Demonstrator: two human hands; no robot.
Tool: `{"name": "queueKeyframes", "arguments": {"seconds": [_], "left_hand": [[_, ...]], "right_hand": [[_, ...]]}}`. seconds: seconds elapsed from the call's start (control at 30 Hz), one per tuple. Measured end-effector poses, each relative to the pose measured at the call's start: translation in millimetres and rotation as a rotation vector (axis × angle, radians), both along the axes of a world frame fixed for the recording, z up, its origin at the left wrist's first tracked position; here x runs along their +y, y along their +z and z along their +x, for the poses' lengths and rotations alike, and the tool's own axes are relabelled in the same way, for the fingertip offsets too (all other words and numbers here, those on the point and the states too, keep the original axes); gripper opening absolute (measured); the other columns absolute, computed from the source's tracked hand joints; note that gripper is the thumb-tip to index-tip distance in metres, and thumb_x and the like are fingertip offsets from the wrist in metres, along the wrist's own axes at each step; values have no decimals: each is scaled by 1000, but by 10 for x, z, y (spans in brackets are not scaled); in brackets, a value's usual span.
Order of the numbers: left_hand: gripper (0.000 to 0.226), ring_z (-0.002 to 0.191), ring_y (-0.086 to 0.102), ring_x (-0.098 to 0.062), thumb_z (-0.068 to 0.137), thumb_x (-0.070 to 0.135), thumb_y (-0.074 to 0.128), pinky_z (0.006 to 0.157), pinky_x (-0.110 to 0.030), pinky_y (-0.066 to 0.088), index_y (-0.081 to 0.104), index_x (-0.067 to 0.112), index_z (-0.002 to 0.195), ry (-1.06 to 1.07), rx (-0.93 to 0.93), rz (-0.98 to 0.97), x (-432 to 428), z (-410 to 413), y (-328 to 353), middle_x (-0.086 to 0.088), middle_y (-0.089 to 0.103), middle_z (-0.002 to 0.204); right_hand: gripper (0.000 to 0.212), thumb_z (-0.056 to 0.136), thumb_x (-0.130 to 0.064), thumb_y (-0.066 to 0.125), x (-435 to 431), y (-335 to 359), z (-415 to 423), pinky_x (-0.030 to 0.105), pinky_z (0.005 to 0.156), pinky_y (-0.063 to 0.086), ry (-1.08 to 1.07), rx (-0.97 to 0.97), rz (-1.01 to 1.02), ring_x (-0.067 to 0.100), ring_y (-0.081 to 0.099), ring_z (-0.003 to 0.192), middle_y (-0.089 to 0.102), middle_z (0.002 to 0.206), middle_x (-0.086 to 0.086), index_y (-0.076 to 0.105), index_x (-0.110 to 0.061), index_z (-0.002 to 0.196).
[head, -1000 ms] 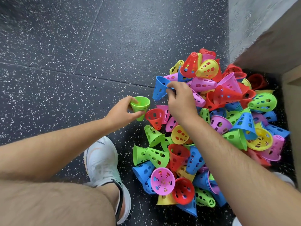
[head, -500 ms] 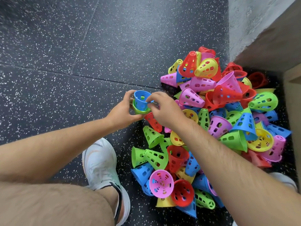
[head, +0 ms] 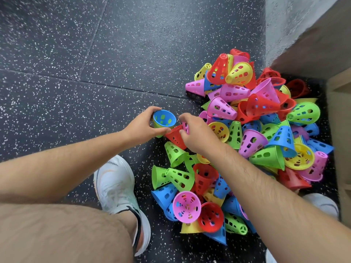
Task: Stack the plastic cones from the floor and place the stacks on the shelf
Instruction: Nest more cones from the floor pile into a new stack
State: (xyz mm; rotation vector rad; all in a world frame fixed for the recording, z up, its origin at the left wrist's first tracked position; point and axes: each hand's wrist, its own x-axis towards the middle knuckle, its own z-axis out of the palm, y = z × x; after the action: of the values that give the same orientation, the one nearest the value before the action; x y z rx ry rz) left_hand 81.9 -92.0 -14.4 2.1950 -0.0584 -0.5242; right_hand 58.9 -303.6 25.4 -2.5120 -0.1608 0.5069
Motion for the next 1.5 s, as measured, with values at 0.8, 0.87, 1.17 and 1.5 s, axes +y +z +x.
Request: {"name": "queueKeyframes", "arguments": {"seconds": [0.8,0.87,1.17,1.5], "left_hand": [[81,117,66,-4,72,45,93,107,-43,53,47,34,138,8,85,-100,85,-33,-64,16,66,128],[78,112,69,-8,73,41,93,106,-42,54,47,38,136,1,80,-99,71,-22,-75,15,66,128],[88,119,66,-5,58,59,90,102,-42,57,52,30,132,1,68,-155,33,-41,-45,13,68,126],[87,125,60,-5,74,31,94,112,-38,49,44,27,145,-33,39,-151,34,-105,-82,15,61,132]], "right_hand": [[12,99,-14,56,-144,116,-81,23,94,41,-326,-246,288,13,54,104,55,112,0,65,-15,106],[10,99,-17,57,-102,144,-48,25,92,44,-351,-287,320,13,57,100,55,108,-4,65,-17,105],[10,95,-15,61,163,22,-39,23,94,44,-258,-308,367,6,53,101,60,108,-3,67,-17,103],[42,91,-19,59,143,-63,-157,31,103,46,-128,-57,295,8,54,116,54,128,-5,51,-24,132]]}}
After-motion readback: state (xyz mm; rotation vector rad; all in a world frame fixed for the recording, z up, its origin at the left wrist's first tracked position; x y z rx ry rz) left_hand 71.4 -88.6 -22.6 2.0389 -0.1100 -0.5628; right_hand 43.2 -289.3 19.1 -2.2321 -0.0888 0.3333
